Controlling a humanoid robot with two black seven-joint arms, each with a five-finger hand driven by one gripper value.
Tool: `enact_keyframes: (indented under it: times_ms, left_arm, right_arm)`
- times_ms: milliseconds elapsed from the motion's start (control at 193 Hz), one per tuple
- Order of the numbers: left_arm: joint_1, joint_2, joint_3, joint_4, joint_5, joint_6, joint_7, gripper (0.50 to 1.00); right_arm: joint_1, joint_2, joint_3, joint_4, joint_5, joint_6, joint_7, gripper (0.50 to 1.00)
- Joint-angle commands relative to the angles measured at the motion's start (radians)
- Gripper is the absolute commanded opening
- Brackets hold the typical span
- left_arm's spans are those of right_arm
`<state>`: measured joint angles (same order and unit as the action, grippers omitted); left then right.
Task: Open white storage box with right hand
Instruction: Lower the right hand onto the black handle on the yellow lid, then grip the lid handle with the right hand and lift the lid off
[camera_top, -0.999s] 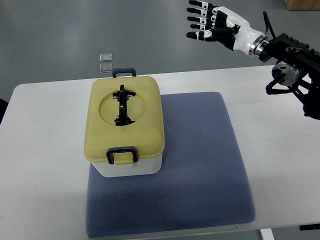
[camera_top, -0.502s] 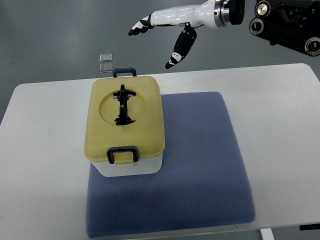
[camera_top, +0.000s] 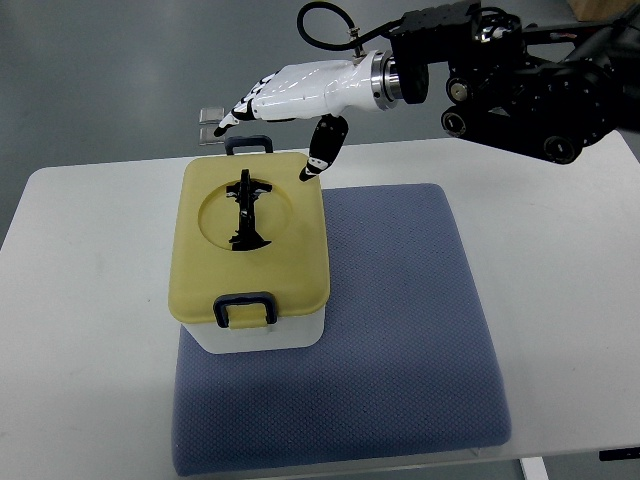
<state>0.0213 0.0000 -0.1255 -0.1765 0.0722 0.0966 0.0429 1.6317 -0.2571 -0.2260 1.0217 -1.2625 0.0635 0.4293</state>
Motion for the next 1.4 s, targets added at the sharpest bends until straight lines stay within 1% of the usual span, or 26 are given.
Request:
enact_keyframes:
  times_ms: [0,393,486,569,605,667,704,786,833,880,916,957,1009,1014,1019,1024,1030,1035,1050,1055,1112,1128,1169,1221,1397]
  left_arm:
    - [0.000,0.000,0.000,0.002,0.000,0.000,0.000,1.000]
    - [0.000,0.000,0.000,0.000,0.000,0.000,0.000,1.000]
    - [0.000,0.000,0.000,0.002,0.000,0.000,0.000,1.000]
    - [0.000,0.000,0.000,0.002,0.000,0.000,0.000,1.000]
    - [0.000,0.000,0.000,0.002,0.000,0.000,0.000,1.000]
    - [0.000,0.000,0.000,0.002,0.000,0.000,0.000,1.000]
    - [0.000,0.000,0.000,0.002,0.000,0.000,0.000,1.000]
    - [0.000,0.000,0.000,0.000,0.000,0.000,0.000,1.000]
    - [0.000,0.000,0.000,0.000,0.000,0.000,0.000,1.000]
    - [0.000,0.000,0.000,0.002,0.000,0.000,0.000,1.000]
    - [0.000,0.000,0.000,0.002,0.000,0.000,0.000,1.000]
    - [0.000,0.000,0.000,0.002,0.000,0.000,0.000,1.000]
    - [0.000,0.000,0.000,0.002,0.000,0.000,0.000,1.000]
    - [0.000,0.000,0.000,0.002,0.000,0.000,0.000,1.000]
    - [0.000,0.000,0.000,0.002,0.000,0.000,0.000,1.000]
    - [0.000,0.000,0.000,0.002,0.000,0.000,0.000,1.000]
    - [0.000,0.000,0.000,0.002,0.000,0.000,0.000,1.000]
    - [0.000,0.000,0.000,0.002,0.000,0.000,0.000,1.000]
    - [0.000,0.000,0.000,0.002,0.000,0.000,0.000,1.000]
    - [0.000,0.000,0.000,0.002,0.000,0.000,0.000,1.000]
    - [0.000,0.000,0.000,0.000,0.000,0.000,0.000,1.000]
    - [0.000,0.000,0.000,0.000,0.000,0.000,0.000,1.000]
    - [0.000,0.000,0.000,0.000,0.000,0.000,0.000,1.000]
    - [0.000,0.000,0.000,0.000,0.000,0.000,0.000,1.000]
    - [0.000,0.000,0.000,0.000,0.000,0.000,0.000,1.000]
  right_arm:
    - [-0.019,0.016,-0.021,0.000,-0.006,-0.033,0.000,0.926]
    - [-0.059,0.048,-0.021,-0.002,-0.003,-0.108,0.002,0.901]
    - [-0.070,0.055,-0.019,-0.002,-0.002,-0.123,0.005,0.870]
    - [-0.076,0.058,-0.018,-0.002,0.003,-0.128,0.006,0.858]
    - [-0.078,0.059,-0.016,-0.002,0.003,-0.129,0.006,0.834]
    - [-0.085,0.061,-0.016,-0.002,0.003,-0.133,0.008,0.827]
    - [-0.090,0.068,-0.015,-0.003,0.002,-0.143,0.008,0.811]
    - [-0.092,0.076,-0.015,-0.005,0.003,-0.162,0.008,0.791]
    - [-0.093,0.078,-0.015,-0.006,0.005,-0.163,0.008,0.762]
    - [-0.092,0.078,-0.015,-0.006,0.005,-0.163,0.008,0.752]
    - [-0.092,0.079,-0.015,-0.006,0.006,-0.163,0.008,0.725]
    - [-0.093,0.079,-0.015,-0.006,0.006,-0.165,0.008,0.713]
    - [-0.093,0.081,-0.012,-0.006,0.008,-0.166,0.008,0.672]
    - [-0.092,0.081,-0.012,-0.006,0.009,-0.166,0.008,0.660]
    - [-0.092,0.081,-0.012,-0.006,0.009,-0.166,0.008,0.660]
    - [-0.093,0.082,-0.012,-0.006,0.009,-0.166,0.008,0.646]
    - [-0.093,0.082,-0.012,-0.006,0.009,-0.166,0.008,0.646]
    - [-0.093,0.082,-0.012,-0.006,0.009,-0.166,0.008,0.629]
    - [-0.093,0.084,-0.012,-0.006,0.009,-0.166,0.008,0.617]
    - [-0.093,0.084,-0.012,-0.006,0.009,-0.166,0.008,0.605]
    - [-0.092,0.085,-0.012,-0.005,0.009,-0.166,0.008,0.562]
    - [-0.092,0.085,-0.012,-0.005,0.011,-0.166,0.009,0.539]
    - [-0.093,0.085,-0.010,-0.005,0.011,-0.166,0.009,0.507]
    - [-0.093,0.087,-0.009,-0.005,0.012,-0.168,0.011,0.500]
    - [-0.090,0.090,0.017,-0.002,0.026,-0.192,0.020,0.500]
